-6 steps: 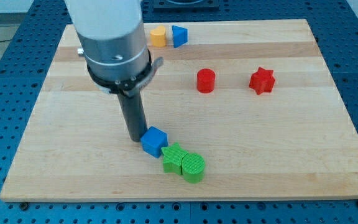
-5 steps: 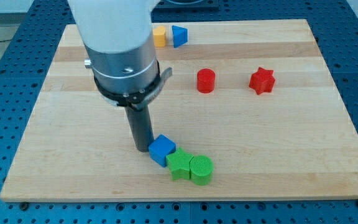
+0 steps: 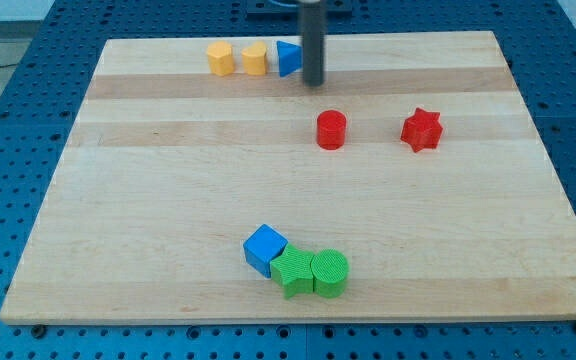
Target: Push the blue triangle into the green blocks
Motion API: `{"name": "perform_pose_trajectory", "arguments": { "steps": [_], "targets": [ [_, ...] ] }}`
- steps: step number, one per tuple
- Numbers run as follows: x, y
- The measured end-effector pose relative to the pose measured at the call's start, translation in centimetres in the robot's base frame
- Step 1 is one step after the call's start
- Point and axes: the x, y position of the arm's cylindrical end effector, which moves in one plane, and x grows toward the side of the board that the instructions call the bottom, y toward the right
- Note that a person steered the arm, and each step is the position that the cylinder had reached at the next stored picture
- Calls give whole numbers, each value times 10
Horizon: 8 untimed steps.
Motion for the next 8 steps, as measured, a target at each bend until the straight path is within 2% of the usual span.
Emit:
{"name": "perform_pose_trajectory", "arguments": {
  "steps": [1, 2, 8],
  "targets": [
    [-57, 11],
    [-64, -39],
    [155, -138]
  ]
}}
